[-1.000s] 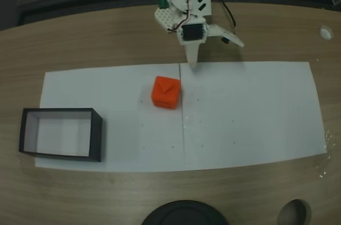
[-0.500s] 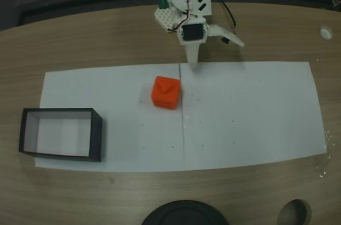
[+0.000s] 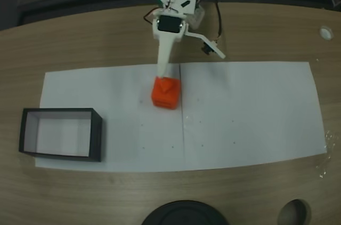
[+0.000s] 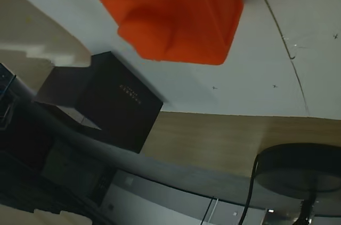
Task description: Grab a orange square and put it in the box.
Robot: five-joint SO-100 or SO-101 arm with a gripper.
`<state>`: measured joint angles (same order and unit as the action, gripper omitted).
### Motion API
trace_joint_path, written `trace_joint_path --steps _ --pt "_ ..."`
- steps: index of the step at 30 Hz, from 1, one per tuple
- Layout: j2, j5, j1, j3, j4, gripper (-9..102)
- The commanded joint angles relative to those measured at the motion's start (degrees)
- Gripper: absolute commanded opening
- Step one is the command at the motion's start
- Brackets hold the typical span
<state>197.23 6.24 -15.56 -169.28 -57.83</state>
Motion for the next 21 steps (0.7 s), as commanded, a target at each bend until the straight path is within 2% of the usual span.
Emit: trace_joint_path --steps 1,5,14,21 --pt "-2.6 2.6 -0.2 7.1 -3.0 31" --pt "-14.2 4.8 0.3 14.4 -6.3 36" --pt "-53.6 4.6 -0.6 38.8 -8.0 36" --pt "-83.0 1.8 -2.8 58.4 -20.7 36"
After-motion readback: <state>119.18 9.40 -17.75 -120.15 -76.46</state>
